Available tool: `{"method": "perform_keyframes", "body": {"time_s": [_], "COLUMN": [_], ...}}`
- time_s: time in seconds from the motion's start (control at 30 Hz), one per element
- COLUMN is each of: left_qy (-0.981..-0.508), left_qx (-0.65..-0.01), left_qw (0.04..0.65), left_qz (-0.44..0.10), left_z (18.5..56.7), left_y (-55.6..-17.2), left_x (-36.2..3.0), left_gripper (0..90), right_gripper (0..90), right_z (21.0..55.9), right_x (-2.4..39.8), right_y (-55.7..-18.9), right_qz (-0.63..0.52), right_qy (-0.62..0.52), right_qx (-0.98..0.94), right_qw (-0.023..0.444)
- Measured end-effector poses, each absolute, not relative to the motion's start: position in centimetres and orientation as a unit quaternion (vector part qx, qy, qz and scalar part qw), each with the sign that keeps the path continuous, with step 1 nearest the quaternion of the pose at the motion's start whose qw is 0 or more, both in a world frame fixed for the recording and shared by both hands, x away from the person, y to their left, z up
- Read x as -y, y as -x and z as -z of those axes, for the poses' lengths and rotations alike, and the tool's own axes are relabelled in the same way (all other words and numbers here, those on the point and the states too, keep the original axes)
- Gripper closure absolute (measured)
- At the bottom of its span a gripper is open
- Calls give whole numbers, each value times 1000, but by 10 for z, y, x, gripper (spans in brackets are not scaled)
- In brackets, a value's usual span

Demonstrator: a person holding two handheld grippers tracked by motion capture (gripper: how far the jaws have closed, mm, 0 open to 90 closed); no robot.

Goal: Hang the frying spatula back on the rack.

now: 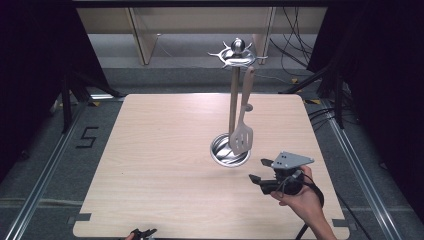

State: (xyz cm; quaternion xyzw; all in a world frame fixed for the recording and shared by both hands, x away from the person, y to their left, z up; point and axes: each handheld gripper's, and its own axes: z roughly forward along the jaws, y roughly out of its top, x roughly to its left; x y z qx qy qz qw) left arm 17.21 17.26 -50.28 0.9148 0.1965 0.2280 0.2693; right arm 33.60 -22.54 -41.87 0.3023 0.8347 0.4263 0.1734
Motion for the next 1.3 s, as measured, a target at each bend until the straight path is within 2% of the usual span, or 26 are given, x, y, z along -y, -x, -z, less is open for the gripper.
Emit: {"method": "perform_keyframes", "body": {"time_s": [1.3], "left_qy": [-914], "left_qx": [-197], "left_qw": [273], "left_qz": [-228], "left_z": [503], "left_y": [-172], "left_x": [-172], "left_gripper": [191], "right_gripper": [311], "right_z": [453], "right_x": [229], "right_y": [-315], "right_qz": [-409], "right_qy": [-306], "right_qx": [-847], "right_qw": [151]}}
